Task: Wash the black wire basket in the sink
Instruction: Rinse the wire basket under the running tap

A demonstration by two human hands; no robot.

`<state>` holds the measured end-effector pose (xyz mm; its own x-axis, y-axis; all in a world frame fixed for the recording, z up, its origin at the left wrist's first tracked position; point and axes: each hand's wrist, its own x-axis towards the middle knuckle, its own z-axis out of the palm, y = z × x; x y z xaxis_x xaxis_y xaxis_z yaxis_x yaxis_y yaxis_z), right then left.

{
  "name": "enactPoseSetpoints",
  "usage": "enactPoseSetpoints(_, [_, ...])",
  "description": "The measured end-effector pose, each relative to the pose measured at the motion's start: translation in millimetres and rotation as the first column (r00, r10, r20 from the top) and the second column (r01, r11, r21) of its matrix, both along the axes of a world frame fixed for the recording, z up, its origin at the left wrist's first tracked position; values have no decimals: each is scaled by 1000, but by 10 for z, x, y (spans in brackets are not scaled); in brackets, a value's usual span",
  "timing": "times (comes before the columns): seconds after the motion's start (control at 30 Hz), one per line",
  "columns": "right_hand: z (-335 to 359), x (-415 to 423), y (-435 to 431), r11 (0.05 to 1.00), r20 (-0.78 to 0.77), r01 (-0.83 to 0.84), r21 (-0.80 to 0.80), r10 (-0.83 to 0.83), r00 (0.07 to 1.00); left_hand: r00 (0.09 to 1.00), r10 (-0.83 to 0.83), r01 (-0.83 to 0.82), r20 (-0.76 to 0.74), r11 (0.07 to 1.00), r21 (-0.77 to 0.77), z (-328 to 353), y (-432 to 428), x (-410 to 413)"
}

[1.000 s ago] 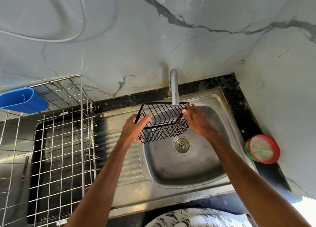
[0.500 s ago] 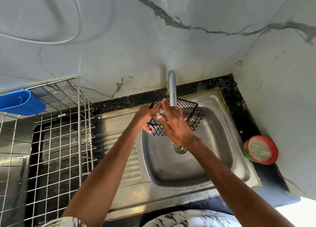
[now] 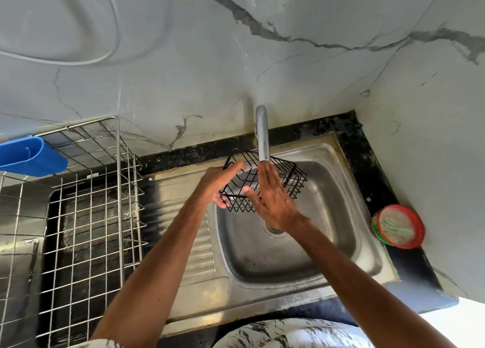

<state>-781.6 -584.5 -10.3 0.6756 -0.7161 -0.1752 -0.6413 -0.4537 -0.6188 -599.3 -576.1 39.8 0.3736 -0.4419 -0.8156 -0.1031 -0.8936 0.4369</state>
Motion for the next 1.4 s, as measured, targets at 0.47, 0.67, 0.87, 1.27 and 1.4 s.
enactPoseSetpoints(0.47, [-266, -270, -375, 966, -37, 146, 213, -141, 989, 998, 62, -63, -27, 997, -48, -17, 331, 267])
enactPoseSetpoints(0.67, [-209, -239, -411, 997, 97, 42, 64, -48, 994, 985, 128, -138, -116, 987, -81, -55, 415, 270])
enactPoseSetpoints(0.87, [-259, -299, -596, 937, -81, 260, 232, -248, 965, 985, 139, -150, -106, 983, -105, -87, 460, 256])
enactPoseSetpoints(1.27, [-14, -426, -957, 436, -27, 429, 791, -675, 737, 917, 213, -248, -337, 966, -65, -118, 638, 398])
enactPoseSetpoints(1.4, [114, -496, -1038, 458, 40, 397, 795, -692, 720, 844, 267, -323, -466, 945, -44, -300, 674, 363])
